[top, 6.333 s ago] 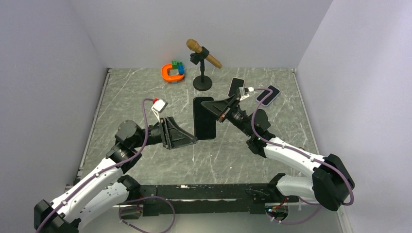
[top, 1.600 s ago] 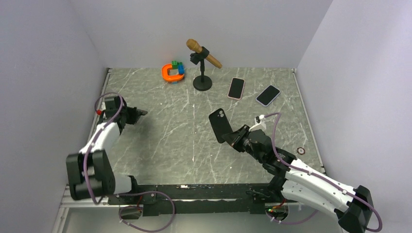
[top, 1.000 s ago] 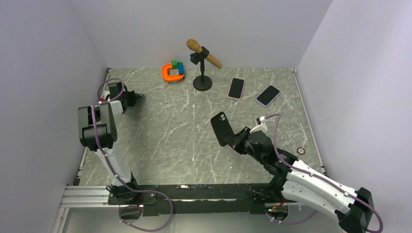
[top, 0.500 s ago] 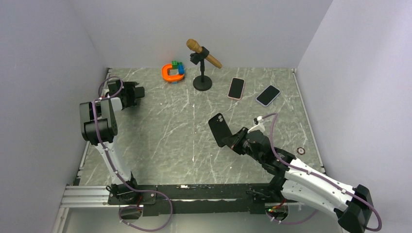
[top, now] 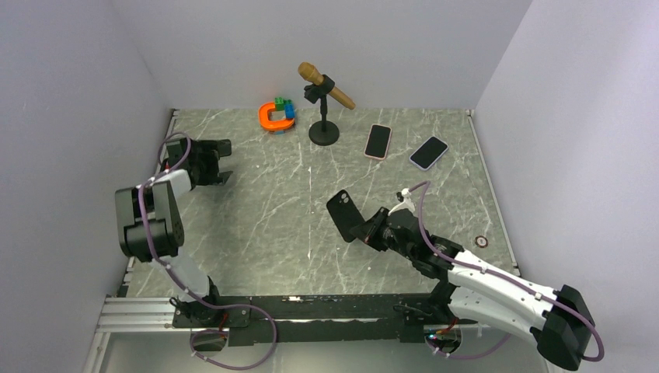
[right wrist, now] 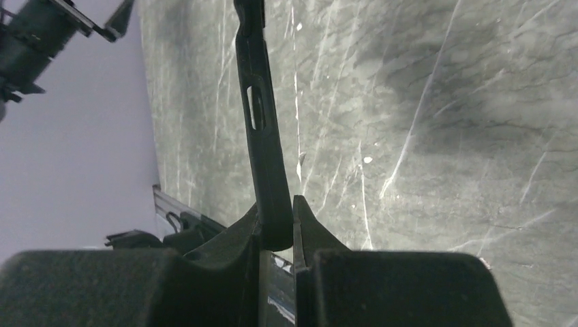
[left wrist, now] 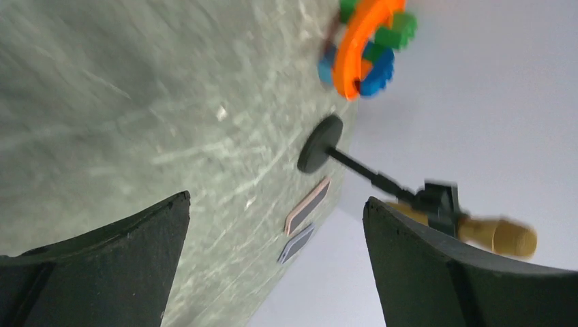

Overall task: Take the phone out of the phone case
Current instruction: Place the phone case at the center of the board.

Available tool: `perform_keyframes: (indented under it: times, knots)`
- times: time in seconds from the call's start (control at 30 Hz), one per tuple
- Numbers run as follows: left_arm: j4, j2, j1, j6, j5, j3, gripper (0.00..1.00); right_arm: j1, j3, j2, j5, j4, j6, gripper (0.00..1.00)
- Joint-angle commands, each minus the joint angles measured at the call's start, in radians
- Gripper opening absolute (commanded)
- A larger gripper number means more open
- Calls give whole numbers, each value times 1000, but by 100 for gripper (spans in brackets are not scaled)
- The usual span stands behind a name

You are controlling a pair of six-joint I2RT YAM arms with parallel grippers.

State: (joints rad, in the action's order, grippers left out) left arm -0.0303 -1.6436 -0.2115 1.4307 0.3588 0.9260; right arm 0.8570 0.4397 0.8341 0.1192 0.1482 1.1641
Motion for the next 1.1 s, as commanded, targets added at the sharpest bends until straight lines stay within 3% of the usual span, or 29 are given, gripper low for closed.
perform_keyframes:
  times: [0.0,0.1,0.23,0.3,0.47,0.57,0.77,0.83,0.87,0.9,0.93,0.97,1.07]
  knots:
    - [118,203,75,-207,-22,11,99,-1,-26,6,-196,-170,-29,0]
    - [150,313,181,-332,-67,27,99,0,-25,101,-384,-226,-119,0]
    - [180,409,337,-528,-127,76,99,4,42,346,-644,-254,-310,0]
    - [151,447,370,-606,-133,77,99,5,101,434,-698,-206,-400,0]
    - [220,533,390,-777,-203,100,99,15,238,593,-890,-157,-597,0]
    - [178,617,391,-792,-218,54,99,22,338,712,-1001,-88,-699,0]
    - [195,654,360,-805,-224,65,100,66,482,914,-1043,-7,-778,0]
    - [182,652,331,-780,-189,58,99,83,490,934,-1010,-34,-753,13]
    - [168,650,312,-766,-166,49,99,86,485,932,-976,-44,-733,28]
    - [150,644,300,-746,-135,38,99,85,470,922,-941,-72,-704,45]
    - [117,641,289,-717,-92,25,99,77,451,897,-890,-80,-681,86]
    - [94,636,279,-700,-59,12,99,71,432,872,-832,-80,-658,98]
    - [63,619,260,-670,-4,-6,99,43,358,770,-646,-70,-588,100]
